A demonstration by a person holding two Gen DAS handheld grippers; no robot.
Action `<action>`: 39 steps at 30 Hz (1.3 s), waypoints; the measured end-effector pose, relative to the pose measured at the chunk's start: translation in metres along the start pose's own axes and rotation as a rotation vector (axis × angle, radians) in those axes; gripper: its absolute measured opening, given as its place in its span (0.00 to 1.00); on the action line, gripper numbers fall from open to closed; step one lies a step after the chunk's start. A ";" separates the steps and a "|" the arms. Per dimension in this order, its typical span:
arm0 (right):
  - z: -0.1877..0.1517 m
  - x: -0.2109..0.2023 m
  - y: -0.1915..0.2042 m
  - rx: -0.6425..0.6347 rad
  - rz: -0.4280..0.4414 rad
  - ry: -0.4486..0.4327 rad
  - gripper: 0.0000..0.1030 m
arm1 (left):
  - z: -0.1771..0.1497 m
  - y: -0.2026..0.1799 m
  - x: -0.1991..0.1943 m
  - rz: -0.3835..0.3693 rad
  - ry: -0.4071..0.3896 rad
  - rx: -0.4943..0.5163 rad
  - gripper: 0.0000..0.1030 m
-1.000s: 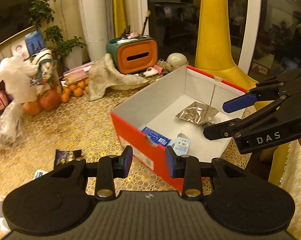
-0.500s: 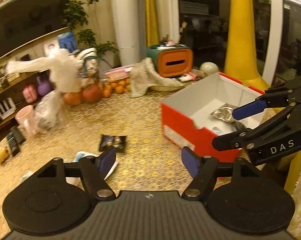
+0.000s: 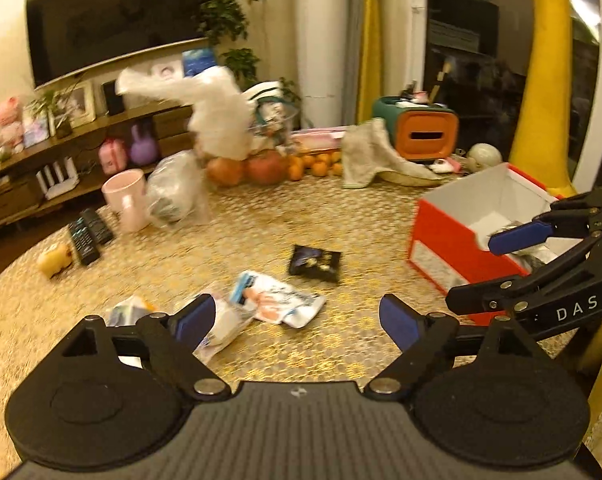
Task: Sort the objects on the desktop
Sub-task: 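Withdraw both tools from the box back toward the table, then reach the right tool toward the black snack packet while the left tool approaches the tissue pack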
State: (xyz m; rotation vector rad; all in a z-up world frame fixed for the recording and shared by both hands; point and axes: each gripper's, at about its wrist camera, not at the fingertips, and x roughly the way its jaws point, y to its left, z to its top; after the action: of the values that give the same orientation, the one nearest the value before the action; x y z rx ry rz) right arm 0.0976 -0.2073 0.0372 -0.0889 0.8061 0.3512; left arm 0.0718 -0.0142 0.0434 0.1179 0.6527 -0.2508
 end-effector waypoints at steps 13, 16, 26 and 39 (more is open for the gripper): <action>0.022 0.053 0.015 -0.012 -0.010 0.040 0.77 | -0.016 0.063 0.025 0.066 0.033 -0.085 1.00; 0.029 0.069 0.012 -0.012 -0.020 0.050 0.77 | -0.020 0.079 0.035 0.080 0.047 -0.107 1.00; 0.050 0.132 -0.001 0.005 -0.044 0.089 0.77 | -0.031 0.132 0.069 0.131 0.066 -0.192 1.00; 0.060 0.200 -0.015 0.016 -0.073 0.146 0.77 | -0.046 0.158 0.126 0.164 0.137 -0.206 1.00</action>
State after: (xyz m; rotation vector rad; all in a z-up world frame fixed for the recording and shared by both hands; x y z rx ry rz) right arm 0.2720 -0.1540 -0.0658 -0.1294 0.9472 0.2713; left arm 0.1832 0.1219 -0.0656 -0.0092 0.7972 -0.0170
